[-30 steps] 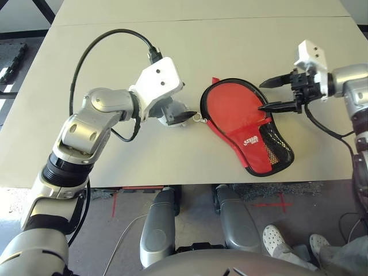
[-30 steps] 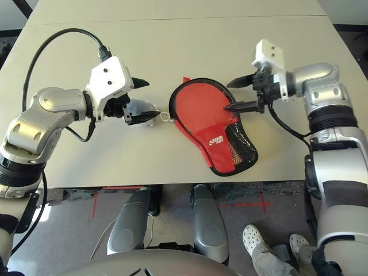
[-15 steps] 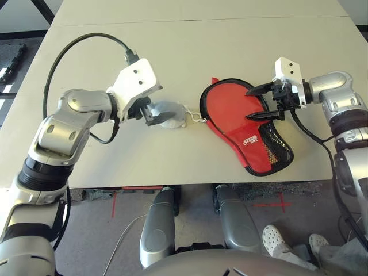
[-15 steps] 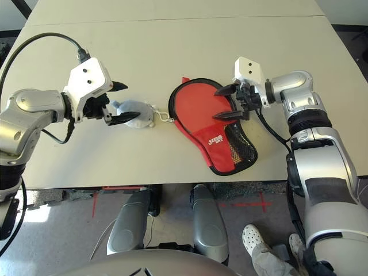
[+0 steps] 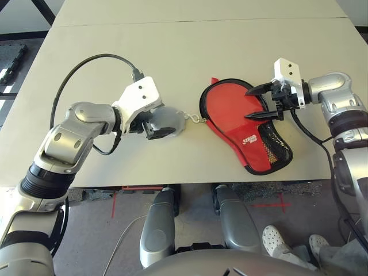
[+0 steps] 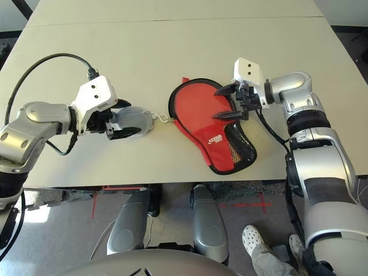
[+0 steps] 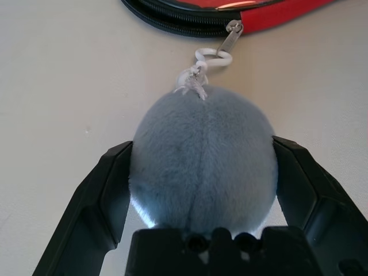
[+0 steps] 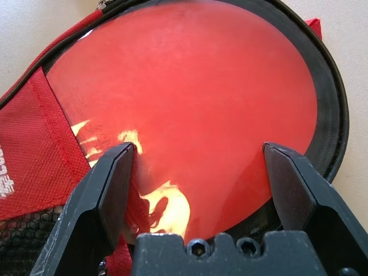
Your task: Store the ping-pong paddle in its case and zip it.
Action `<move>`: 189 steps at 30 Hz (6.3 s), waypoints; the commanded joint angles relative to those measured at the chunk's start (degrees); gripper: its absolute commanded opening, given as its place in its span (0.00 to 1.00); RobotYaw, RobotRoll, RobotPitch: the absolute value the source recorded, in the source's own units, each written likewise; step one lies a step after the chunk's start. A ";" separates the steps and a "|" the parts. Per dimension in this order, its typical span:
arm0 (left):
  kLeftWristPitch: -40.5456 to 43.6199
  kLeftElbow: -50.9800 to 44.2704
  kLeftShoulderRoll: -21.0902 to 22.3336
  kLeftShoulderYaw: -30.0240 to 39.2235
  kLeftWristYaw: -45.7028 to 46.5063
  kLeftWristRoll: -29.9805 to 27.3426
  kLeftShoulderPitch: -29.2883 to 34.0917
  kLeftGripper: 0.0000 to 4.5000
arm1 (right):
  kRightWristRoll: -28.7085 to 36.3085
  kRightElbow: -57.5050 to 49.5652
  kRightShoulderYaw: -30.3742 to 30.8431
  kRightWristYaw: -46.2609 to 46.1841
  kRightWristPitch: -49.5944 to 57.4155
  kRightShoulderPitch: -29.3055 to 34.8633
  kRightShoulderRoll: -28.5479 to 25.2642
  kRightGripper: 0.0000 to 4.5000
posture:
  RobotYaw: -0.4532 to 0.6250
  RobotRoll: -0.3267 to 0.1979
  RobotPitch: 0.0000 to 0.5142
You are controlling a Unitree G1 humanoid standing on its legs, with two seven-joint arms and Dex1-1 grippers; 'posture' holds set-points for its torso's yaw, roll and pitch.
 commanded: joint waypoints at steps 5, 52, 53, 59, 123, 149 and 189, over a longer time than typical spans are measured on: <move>3.29 -1.25 1.37 -1.75 -1.90 -0.33 0.42 0.63 | -2.87 1.69 0.97 -2.57 -0.10 1.49 -0.13 1.00 | 0.50 0.62 0.52; -39.02 86.07 -26.75 -3.12 21.52 26.56 -46.52 0.08 | -2.66 -7.14 0.39 -4.28 4.08 9.33 -1.80 1.00 | 0.42 0.62 0.56; -39.88 87.22 -27.55 -2.70 23.89 26.74 -47.26 0.08 | -2.65 -7.42 0.39 -4.30 4.24 9.49 -1.89 1.00 | 0.42 0.62 0.56; -44.93 91.34 -31.56 1.13 36.96 26.43 -49.79 0.08 | -2.41 -9.37 0.22 -4.43 5.21 10.68 -2.64 1.00 | 0.39 0.62 0.55; -46.94 93.07 -54.44 9.79 28.27 24.57 -52.45 0.31 | 0.77 -25.40 -1.58 -7.63 14.43 22.36 -4.31 1.00 | 0.30 0.62 0.58; -49.75 88.99 -39.88 9.70 20.77 24.71 -56.82 1.00 | -0.98 -16.25 -0.71 -8.69 9.14 17.20 -1.12 1.00 | 0.39 0.62 0.51; -0.62 40.44 -22.41 8.33 6.26 11.88 -23.60 1.00 | -3.97 -7.91 0.75 -8.29 3.54 12.47 0.55 1.00 | 0.45 0.62 0.52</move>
